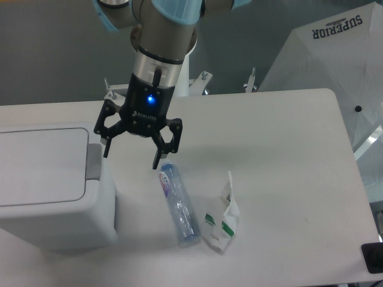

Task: Open the trash can
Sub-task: 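Lower the gripper onto the lid edge of the white trash can, then press the gripper finger against the lid to flip it open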

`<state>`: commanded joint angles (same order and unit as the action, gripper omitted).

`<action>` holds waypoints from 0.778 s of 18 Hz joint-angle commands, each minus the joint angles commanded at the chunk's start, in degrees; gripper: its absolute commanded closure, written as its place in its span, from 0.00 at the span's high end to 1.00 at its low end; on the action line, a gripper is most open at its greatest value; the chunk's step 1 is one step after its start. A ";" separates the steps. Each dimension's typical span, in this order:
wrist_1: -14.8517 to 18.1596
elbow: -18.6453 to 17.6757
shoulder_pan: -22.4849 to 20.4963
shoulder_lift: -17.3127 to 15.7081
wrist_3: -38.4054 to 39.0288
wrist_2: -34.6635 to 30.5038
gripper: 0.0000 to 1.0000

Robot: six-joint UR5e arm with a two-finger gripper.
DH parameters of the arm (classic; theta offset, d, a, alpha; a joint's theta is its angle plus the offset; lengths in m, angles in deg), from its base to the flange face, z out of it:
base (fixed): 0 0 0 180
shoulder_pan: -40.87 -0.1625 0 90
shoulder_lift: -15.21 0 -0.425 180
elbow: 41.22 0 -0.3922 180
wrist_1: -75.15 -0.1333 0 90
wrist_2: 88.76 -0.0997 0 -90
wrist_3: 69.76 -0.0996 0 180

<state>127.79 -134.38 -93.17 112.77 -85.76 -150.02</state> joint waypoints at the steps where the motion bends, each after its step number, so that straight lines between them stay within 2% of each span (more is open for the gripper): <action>1: 0.00 0.09 0.18 0.09 0.00 0.00 1.00; 14: 0.00 -0.44 0.27 0.44 0.00 0.00 1.00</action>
<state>127.79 -134.82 -92.90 113.21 -85.76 -150.02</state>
